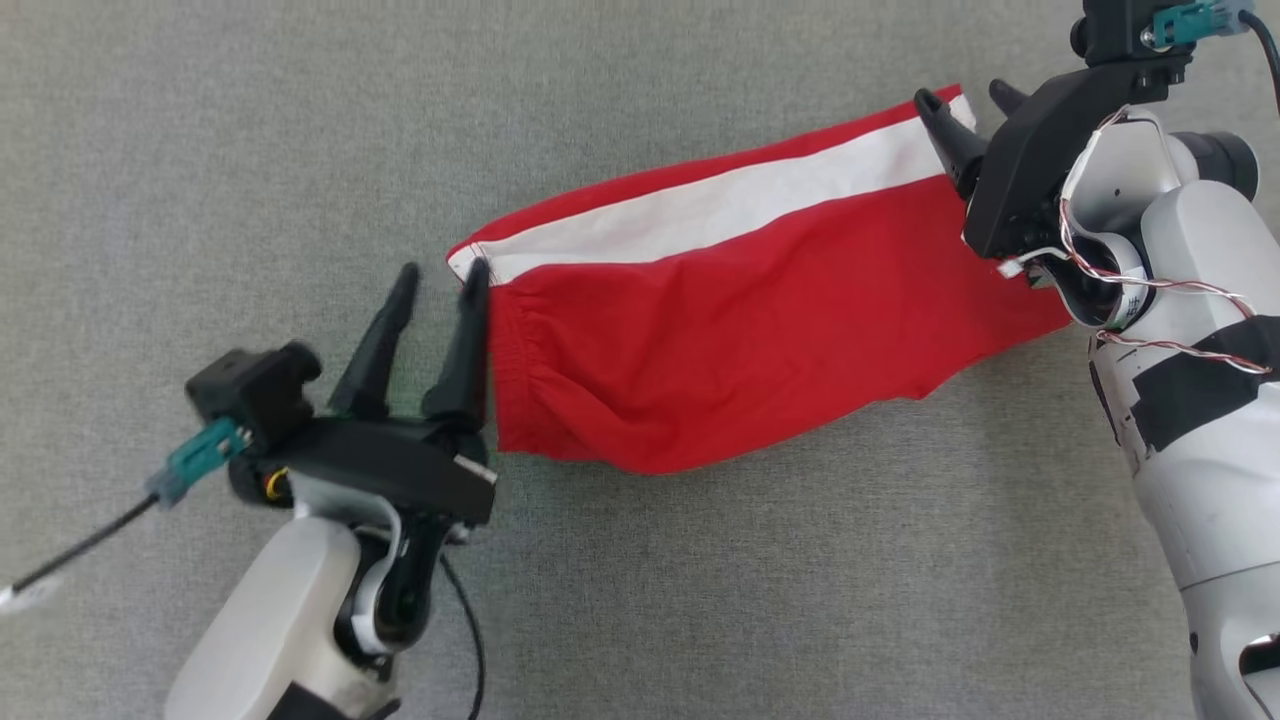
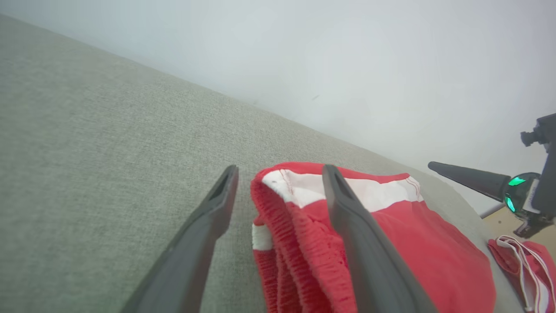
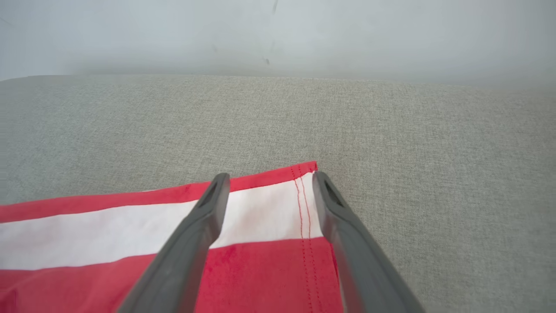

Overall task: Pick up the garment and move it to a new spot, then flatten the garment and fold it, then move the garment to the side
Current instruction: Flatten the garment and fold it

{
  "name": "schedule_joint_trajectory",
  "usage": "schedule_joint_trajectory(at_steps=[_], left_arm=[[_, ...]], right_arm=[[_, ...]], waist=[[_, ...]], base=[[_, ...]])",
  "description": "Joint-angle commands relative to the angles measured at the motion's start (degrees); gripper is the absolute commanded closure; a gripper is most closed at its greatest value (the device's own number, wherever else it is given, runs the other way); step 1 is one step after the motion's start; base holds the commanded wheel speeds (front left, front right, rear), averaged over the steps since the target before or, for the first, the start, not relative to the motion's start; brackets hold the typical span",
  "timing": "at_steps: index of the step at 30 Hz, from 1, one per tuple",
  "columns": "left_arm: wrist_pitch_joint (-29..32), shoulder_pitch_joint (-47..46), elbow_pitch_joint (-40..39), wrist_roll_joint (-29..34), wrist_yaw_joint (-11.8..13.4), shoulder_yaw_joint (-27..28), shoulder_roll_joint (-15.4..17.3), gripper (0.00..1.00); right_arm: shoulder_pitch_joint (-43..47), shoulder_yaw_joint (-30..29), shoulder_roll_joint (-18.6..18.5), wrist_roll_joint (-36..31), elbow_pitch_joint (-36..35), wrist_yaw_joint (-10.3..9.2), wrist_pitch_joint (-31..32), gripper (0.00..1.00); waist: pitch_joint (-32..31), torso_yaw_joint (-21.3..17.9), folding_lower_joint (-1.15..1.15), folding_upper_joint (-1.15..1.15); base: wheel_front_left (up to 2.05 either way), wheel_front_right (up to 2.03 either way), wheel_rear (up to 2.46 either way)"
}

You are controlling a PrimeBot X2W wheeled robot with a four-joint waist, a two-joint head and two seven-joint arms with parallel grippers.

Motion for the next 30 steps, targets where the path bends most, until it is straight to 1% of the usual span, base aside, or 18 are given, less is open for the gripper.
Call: schedule_joint_trajectory(at_steps=[1,3,5,7,9,13,14,18,21,24,27,30], left_arm=[[-1.6,1.8,0.3,1.0,0.0,0.6,0.8,0.0],[-3.5,2.9,0.1,2.7,0.0,1.2,1.5,0.0],[-4.7,4.8,-0.5,4.0,-0.6,2.0,1.9,0.0],[-5.3,7.0,-1.3,7.0,-1.0,3.2,2.6,0.0],[-5.4,9.1,-3.3,11.2,-1.1,5.7,2.5,0.0],[-5.4,15.6,-8.6,20.7,-2.1,13.0,-0.2,0.0],[-5.4,18.7,-10.9,25.0,-3.3,16.4,-2.1,0.0],[-5.4,23.7,-13.2,31.5,-5.9,21.0,-5.2,0.0],[-5.4,26.6,-13.6,33.7,-7.0,23.9,-7.1,0.0],[-5.4,28.7,-13.4,34.8,-7.6,25.5,-8.4,0.0],[-5.4,30.5,-13.4,35.1,-8.0,26.1,-9.0,0.0],[-5.4,31.5,-13.2,35.2,-7.9,25.0,-9.4,0.0]], right_arm=[[0.6,0.3,-0.5,1.2,0.0,-0.17,0.7,0.0],[1.7,0.7,-1.0,2.7,0.1,-0.17,2.0,0.0],[2.7,0.9,-1.6,3.6,0.2,-0.17,3.1,0.0],[3.9,0.8,-2.5,3.8,0.3,-0.17,3.7,0.0],[5.3,0.3,-3.1,3.7,0.6,-0.17,3.8,0.0],[7.1,-1.7,-2.9,3.8,1.6,-0.17,3.3,0.0],[7.8,-2.7,-2.6,3.4,2.3,-0.17,3.2,0.0],[8.0,-4.8,-2.1,2.6,4.1,-0.17,2.8,0.0],[8.0,-6.0,-2.0,1.4,5.6,-0.17,2.5,0.0],[7.9,-7.2,-1.8,0.0,7.2,-0.17,2.1,0.0],[7.8,-8.4,-1.3,-1.3,8.9,-0.17,2.0,0.0],[7.7,-9.4,-0.8,-2.4,10.3,-0.17,1.5,0.0]], waist=[[-1.4,-0.5,0.0,-0.01],[-2.4,-0.7,0.0,-0.01],[-3.3,-0.8,0.0,-0.01],[-4.0,-0.8,0.0,-0.01],[-4.6,-0.5,0.0,-0.01],[-5.2,0.0,0.0,-0.01],[-5.2,0.3,0.0,-0.01],[-5.0,1.2,0.0,-0.01],[-4.9,1.8,0.0,-0.01],[-4.8,2.3,0.0,-0.01],[-4.6,2.8,0.0,-0.01],[-4.4,3.3,0.0,-0.01]], base=[[0.0,0.0,0.0],[0.0,0.0,0.0],[0.0,0.0,0.0],[0.0,0.0,0.0],[0.0,0.0,0.0],[0.0,0.0,0.0],[0.0,0.0,0.0],[0.0,0.0,0.0],[0.0,0.0,0.0],[0.0,0.0,0.0],[0.0,0.0,0.0],[0.0,0.0,0.0]])
